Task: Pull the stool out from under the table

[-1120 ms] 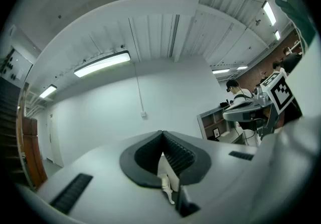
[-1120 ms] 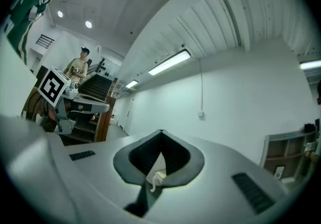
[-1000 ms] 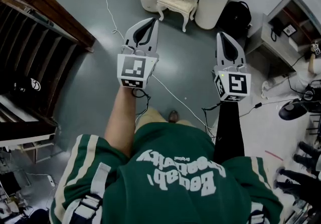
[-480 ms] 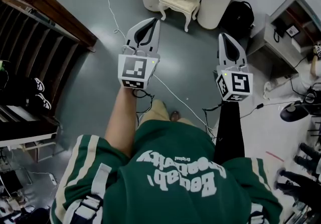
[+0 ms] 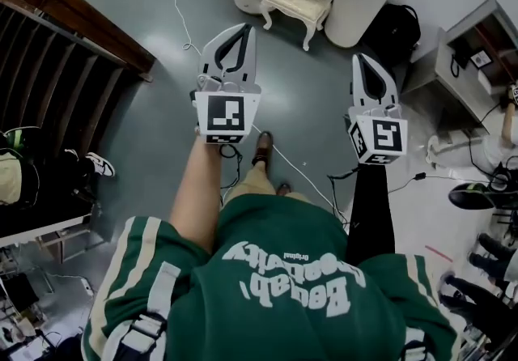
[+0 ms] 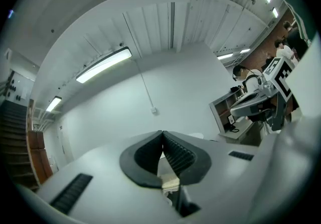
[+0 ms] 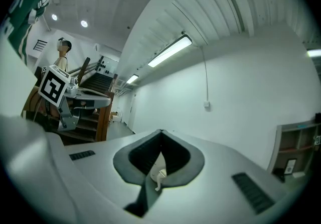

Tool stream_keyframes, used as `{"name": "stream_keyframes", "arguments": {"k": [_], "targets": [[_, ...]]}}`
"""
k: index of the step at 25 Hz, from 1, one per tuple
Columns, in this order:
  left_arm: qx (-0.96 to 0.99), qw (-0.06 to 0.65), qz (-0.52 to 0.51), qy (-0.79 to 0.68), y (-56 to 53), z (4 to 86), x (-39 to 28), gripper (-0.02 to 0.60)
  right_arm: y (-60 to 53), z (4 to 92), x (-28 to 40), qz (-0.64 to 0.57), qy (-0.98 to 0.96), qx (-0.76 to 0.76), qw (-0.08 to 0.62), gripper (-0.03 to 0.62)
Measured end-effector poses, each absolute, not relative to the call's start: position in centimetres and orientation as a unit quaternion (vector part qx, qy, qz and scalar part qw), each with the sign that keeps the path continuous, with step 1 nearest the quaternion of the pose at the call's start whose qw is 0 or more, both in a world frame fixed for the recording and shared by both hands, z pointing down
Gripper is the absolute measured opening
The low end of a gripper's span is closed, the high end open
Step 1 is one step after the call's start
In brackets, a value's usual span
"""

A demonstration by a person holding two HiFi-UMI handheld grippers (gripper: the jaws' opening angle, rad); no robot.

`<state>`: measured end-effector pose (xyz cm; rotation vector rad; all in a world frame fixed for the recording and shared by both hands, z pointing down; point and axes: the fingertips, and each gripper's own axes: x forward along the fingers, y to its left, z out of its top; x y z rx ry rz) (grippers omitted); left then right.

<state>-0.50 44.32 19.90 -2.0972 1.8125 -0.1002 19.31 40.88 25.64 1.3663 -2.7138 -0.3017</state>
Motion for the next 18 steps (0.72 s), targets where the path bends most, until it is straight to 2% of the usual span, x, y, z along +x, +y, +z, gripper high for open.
{"name": "stream_keyframes", "arguments": {"k": [10, 18], "targets": [[-0.758, 0.168, -0.053, 0.629, 31.1, 19.9, -6.7, 0.015, 28.6, 25.1, 14.4, -0.103, -0.875, 0.469, 0.056, 0.009], [-0.773, 0.165, -0.046, 0.611, 25.1, 20.3, -9.9, 0.015, 23.7, 26.6, 12.4, -0.09, -0.861, 0.494, 0.075, 0.009]]}}
